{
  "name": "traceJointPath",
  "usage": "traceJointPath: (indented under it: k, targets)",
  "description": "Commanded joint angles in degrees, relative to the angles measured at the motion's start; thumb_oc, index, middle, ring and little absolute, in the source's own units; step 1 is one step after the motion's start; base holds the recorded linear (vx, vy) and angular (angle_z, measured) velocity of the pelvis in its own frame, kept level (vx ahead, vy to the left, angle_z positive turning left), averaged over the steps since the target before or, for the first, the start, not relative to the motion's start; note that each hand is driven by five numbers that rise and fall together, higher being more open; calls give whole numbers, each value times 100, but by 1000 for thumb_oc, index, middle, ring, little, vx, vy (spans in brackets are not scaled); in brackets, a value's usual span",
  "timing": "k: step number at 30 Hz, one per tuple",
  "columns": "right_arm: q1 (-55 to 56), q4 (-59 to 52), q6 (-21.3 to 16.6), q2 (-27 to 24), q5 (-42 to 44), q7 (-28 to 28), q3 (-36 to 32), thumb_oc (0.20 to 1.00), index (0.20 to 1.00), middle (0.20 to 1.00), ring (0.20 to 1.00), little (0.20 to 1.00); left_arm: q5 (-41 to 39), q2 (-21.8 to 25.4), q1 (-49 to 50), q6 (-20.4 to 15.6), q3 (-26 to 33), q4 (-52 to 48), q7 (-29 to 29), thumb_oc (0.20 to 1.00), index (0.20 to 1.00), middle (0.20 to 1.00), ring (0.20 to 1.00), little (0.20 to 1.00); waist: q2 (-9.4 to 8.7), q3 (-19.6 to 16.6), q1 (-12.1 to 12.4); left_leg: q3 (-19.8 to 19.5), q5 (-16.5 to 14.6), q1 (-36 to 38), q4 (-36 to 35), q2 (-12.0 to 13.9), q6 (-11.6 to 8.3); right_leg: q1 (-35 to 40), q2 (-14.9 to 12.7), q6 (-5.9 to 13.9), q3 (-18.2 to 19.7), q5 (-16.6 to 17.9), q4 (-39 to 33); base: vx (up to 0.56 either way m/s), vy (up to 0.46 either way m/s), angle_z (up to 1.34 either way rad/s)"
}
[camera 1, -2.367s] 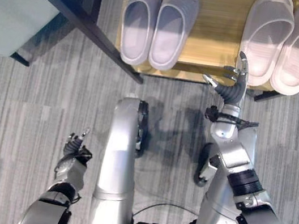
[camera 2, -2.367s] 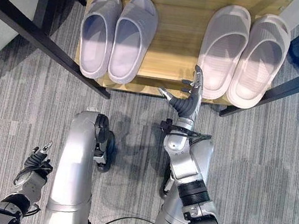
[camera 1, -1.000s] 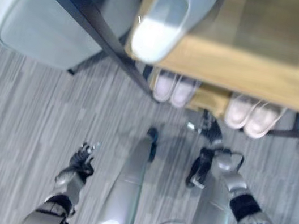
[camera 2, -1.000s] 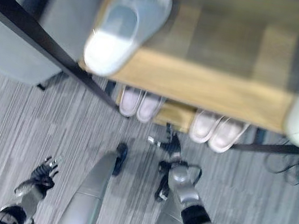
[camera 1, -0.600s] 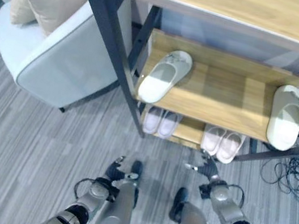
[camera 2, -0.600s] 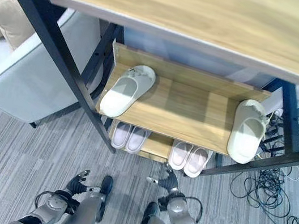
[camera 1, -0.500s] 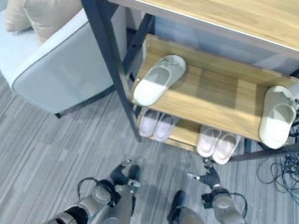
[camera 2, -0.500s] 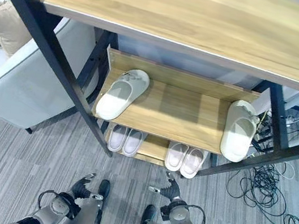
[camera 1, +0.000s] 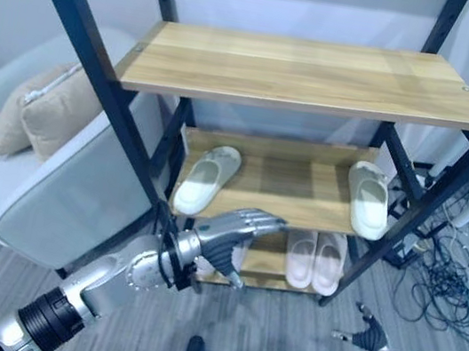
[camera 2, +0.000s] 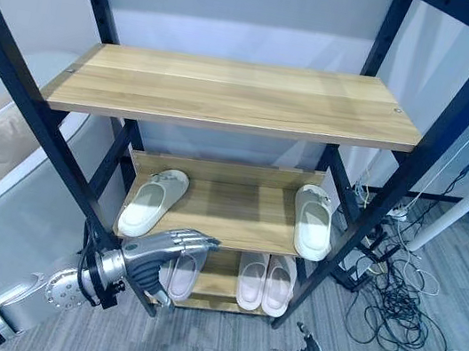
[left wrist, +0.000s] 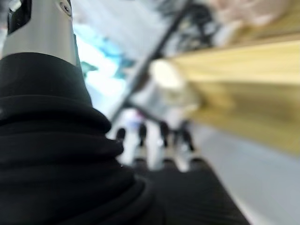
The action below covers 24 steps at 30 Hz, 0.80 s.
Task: Arrange the slippers neatly on the shoe rack.
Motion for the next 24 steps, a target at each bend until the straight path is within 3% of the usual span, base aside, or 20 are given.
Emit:
traceJointPath:
  k: [1, 6, 10, 11, 14, 17, 24]
  targets:
    - [-320, -461, -132, -57, -124, -13, 25, 1000, 1000, 1000, 1000, 1000, 136, -318, -745, -52, 143, 212, 522, 1000, 1000, 1000, 1000, 1000, 25, 354, -52, -88, -341, -20, 70, -119, -221, -142, -419, 334, 43, -232, 71, 40, -81, -6]
    - [-354, -514, -109, -75, -120, -81, 172, 1000, 1000, 1000, 1000, 1000, 804, -1026, -1894, 254, -295, 1390, 1278, 1000, 1000, 1000, 1000, 1000, 126, 444, -282, 59, -364, -92, 70, -98, -255, -281, -412, 339, 196, -247, 58, -8, -30, -19]
    - [-380, -539, -108, -158, -107, -164, 172, 1000, 1000, 1000, 1000, 1000, 1106, -1283, -2415, 414, -410, 1989, 1706, 1000, 1000, 1000, 1000, 1000, 220, 545, -354, 137, -345, -223, 70, -109, -265, -486, -424, 342, 297, -189, 58, -43, 3, -31]
    - [-379, -568, -103, -237, -88, -240, 122, 1000, 1000, 1000, 1000, 1000, 1287, -1396, -2725, 623, -394, 2399, 1939, 1000, 1000, 1000, 1000, 1000, 300, 647, -443, 206, -321, -338, 70, -125, -256, -708, -448, 345, 397, -128, 68, -72, 21, -56]
    - [-370, -623, -107, -349, -62, -320, 52, 1000, 1000, 1000, 1000, 1000, 1247, -1558, -2994, 746, -291, 2932, 2261, 1000, 1000, 1000, 1000, 1000, 426, 748, -490, 299, -275, -489, 70, -163, -235, -965, -487, 344, 546, -85, 148, -50, 52, -38]
    - [-250, -589, -136, -335, 34, -400, -116, 1000, 1000, 1000, 1000, 1000, 1240, -1396, -3135, 967, 11, 3282, 2650, 1000, 1000, 1000, 1000, 1000, 558, 731, -491, 358, -237, -588, 70, -191, -234, -1109, -540, 356, 598, -32, 175, 22, 11, -21]
    - [-323, -223, -118, -172, 149, -461, -191, 1000, 1000, 1000, 1000, 1000, 1342, -1009, -2900, 1227, 622, 3308, 2970, 1000, 1000, 1000, 1000, 1000, 577, 663, -363, 342, -196, -629, 70, -170, -242, -1091, -535, 353, 562, -6, 114, 19, -16, 1]
